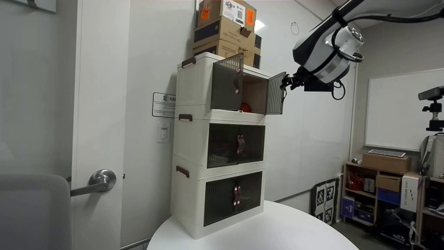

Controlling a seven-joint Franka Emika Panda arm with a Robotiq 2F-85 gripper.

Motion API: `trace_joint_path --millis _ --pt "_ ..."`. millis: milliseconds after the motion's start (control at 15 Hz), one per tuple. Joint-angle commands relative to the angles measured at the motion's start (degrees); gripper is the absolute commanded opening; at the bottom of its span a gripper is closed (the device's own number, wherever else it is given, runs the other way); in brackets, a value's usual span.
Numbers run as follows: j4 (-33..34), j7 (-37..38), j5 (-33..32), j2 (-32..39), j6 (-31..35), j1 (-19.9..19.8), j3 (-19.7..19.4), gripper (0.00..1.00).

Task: Open the top cabinet doors

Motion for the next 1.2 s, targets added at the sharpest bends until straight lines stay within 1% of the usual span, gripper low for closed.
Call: trace_joint_path --millis 0,67,467,667,733,867,933,1133 --pt "4.2 3.0 -3.1 0.9 0.1 -2.4 -1.9 0.95" --pt "4.9 3.3 -3.3 1.0 0.3 -3.0 -2.4 1.00" --pt "6.4 5.2 -4.3 1.2 1.7 -5.3 -3.5 1.00" --pt "5.6 6.1 -3.3 0.6 1.9 -5.9 -3.6 1.00" --pt "5.0 6.0 -2.2 -0.1 1.2 -6.0 -3.7 1.00" --pt "2.0 4.4 2.7 -2.7 -2.0 -5.9 -3.8 1.00" --pt "-0.2 4.1 5.1 -4.4 -3.2 -5.6 -3.5 1.00" --pt "-7.4 6.2 10.4 -10.3 -9.4 -5.3 -1.6 1.00"
